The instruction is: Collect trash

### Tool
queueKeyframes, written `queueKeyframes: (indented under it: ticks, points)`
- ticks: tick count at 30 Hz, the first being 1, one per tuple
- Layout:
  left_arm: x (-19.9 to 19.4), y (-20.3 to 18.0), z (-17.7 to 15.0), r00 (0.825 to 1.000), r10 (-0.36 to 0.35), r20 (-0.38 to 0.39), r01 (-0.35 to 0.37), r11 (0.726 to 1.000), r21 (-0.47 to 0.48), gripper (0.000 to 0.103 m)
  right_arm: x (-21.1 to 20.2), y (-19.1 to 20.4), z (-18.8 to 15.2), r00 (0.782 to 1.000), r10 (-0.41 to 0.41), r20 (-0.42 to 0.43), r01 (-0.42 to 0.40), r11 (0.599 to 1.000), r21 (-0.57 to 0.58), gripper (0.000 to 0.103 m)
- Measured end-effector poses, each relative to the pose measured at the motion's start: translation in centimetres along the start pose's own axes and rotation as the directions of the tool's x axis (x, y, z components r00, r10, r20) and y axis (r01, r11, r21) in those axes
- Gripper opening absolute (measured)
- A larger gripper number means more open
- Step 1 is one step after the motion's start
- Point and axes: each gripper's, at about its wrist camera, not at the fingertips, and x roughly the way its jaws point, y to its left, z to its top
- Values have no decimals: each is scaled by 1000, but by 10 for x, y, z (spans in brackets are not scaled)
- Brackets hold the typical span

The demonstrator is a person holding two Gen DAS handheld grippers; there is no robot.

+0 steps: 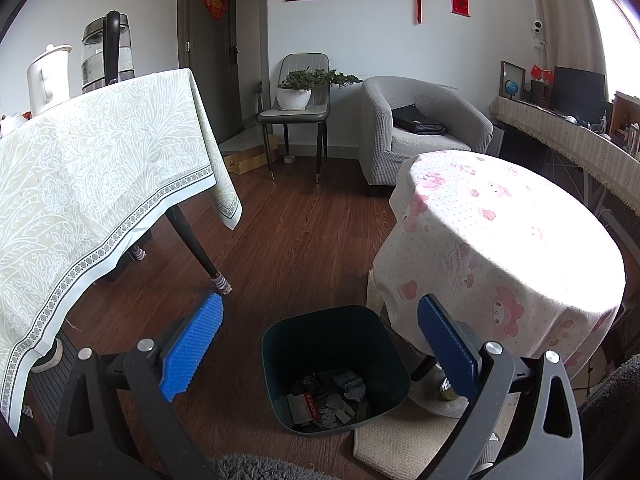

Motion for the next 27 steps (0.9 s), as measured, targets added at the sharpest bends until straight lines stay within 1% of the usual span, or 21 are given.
queueKeyframes:
  ticks: [27]
  points:
    - [3,3,1,1000,8,-15,-8,1000,1,100,0,-1,0,1000,0,-3,0,1000,-2,100]
